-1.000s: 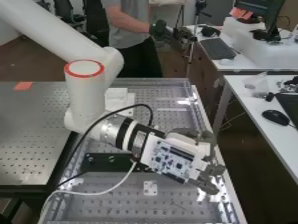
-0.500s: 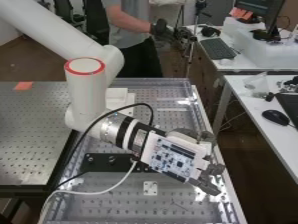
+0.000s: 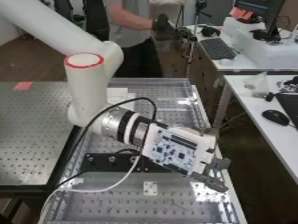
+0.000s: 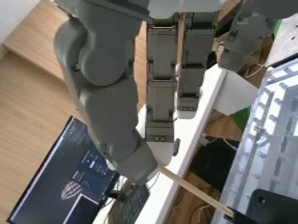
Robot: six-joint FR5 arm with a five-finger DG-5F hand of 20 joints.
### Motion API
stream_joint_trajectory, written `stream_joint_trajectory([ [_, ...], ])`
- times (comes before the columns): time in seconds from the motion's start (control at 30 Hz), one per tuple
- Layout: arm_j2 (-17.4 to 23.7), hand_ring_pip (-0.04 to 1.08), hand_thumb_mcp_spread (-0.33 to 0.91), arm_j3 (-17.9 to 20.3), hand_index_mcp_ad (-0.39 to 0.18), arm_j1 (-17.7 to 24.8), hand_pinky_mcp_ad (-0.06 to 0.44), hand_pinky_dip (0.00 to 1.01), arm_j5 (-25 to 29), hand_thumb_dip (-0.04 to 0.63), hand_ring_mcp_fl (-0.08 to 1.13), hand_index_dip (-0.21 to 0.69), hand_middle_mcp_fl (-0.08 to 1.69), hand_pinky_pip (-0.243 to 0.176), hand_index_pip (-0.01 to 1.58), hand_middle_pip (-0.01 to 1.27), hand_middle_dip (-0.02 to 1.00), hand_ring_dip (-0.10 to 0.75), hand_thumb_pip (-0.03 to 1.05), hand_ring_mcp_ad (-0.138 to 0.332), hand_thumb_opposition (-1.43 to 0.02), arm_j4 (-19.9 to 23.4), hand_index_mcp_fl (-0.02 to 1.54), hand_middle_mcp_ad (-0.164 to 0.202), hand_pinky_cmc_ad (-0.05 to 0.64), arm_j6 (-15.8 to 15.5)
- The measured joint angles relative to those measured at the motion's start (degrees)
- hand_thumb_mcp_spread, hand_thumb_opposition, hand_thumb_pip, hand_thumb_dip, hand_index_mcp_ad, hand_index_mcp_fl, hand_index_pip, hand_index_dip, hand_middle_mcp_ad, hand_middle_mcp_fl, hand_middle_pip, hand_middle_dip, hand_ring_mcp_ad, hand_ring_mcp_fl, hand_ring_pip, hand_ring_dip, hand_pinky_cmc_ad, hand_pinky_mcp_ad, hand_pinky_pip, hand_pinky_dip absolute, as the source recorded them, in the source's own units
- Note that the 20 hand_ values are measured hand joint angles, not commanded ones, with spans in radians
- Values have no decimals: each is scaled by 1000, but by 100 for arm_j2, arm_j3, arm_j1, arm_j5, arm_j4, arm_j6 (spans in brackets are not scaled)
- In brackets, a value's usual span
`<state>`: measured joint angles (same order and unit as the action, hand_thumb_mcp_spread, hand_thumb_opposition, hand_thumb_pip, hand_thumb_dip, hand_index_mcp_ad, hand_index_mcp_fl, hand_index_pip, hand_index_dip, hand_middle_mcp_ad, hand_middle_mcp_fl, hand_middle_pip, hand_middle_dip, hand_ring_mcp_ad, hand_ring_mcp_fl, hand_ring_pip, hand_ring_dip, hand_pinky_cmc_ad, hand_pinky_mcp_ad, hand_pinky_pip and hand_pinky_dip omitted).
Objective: Grab the chopstick and place it in the clear container
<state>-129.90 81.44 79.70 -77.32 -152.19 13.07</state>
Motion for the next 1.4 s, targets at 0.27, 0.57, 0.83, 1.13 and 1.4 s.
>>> stream_joint_trajectory([
  [0.27, 169, 119, 806, -34, -171, 5, 264, 154, -11, 298, 646, 377, 1318, -26, 356, 206, 686, 429, 449, 70, -1084, 69, 1279, 51, 361, -196],
  [0.57, 464, 115, 808, -24, -175, -56, 265, 154, -29, 298, 658, 379, 1333, -30, 316, 190, 658, 429, 449, 66, -1087, 116, 1297, 51, 361, -506],
  [0.83, 847, 117, 808, -35, -175, -91, 265, 154, -167, 298, 661, 379, 1333, -30, 312, 188, 658, 429, 449, 66, -1089, -70, 1299, 52, 361, -878],
  [1.13, 1623, 115, 810, 381, -175, 257, 265, 154, -53, 298, 679, 400, 1332, -26, 295, 188, 658, 468, 449, 70, -1093, -230, 1304, 52, 361, -1205],
  [1.4, 2013, 115, 810, 818, -175, 887, 278, 154, 522, 302, 686, 401, 1332, -28, 295, 188, 654, 468, 449, 70, -1093, -346, 1304, 51, 361, -1242],
])
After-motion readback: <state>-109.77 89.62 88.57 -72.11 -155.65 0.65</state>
